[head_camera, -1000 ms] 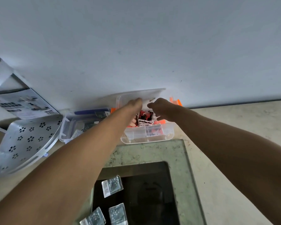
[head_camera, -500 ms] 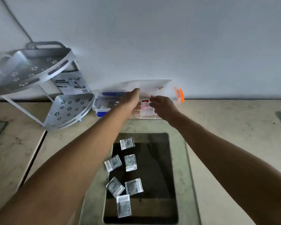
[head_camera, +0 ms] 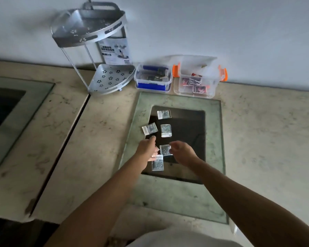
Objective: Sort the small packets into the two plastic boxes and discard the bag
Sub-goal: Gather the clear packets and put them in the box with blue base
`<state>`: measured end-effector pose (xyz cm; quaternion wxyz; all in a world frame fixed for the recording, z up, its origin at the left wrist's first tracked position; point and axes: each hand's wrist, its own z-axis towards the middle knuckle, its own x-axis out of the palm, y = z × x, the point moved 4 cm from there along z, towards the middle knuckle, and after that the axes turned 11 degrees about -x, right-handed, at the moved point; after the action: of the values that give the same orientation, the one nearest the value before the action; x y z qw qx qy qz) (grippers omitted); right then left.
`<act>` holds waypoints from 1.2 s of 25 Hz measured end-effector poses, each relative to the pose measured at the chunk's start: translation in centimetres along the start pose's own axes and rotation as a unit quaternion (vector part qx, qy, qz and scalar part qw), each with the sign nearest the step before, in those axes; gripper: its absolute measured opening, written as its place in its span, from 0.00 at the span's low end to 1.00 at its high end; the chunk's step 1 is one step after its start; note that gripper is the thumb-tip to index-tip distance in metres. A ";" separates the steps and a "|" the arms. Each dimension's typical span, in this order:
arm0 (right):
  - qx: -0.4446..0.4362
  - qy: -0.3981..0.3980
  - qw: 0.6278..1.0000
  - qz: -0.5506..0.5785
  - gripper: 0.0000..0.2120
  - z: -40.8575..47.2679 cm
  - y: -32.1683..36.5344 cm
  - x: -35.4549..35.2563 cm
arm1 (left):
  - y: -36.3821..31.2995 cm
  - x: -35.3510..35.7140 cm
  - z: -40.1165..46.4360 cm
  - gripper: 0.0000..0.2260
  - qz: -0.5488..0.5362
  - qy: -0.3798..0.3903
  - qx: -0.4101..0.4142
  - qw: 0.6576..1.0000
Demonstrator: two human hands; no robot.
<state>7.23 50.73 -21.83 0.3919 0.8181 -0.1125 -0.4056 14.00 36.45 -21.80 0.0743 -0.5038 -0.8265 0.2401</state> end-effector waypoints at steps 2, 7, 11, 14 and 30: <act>0.011 0.001 1.000 0.005 0.14 -0.6 -0.3 1.7 | 1.8 -0.9 -0.1 0.16 -0.022 0.006 -0.015 1.000; 0.052 -0.011 0.996 -0.075 0.13 -0.8 -1.0 4.4 | 4.2 -2.7 0.5 0.22 -0.044 0.003 -0.048 0.998; 0.095 -0.037 0.987 -0.128 0.19 -1.1 -1.2 6.8 | 5.8 -3.2 1.4 0.22 -0.073 0.007 -0.066 0.995; 0.091 -0.045 0.985 -0.139 0.25 -0.9 -1.1 8.3 | 6.5 -3.3 1.9 0.21 -0.097 0.024 -0.071 0.992; 0.047 -0.027 0.962 0.269 0.06 -0.6 -1.2 5.0 | 5.7 -1.0 4.2 0.10 -0.159 0.082 -0.034 0.983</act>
<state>10.76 49.41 -25.37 0.4443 0.7640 -0.3578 -0.3012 17.49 36.36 -28.05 0.1616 -0.3863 -0.8948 0.1546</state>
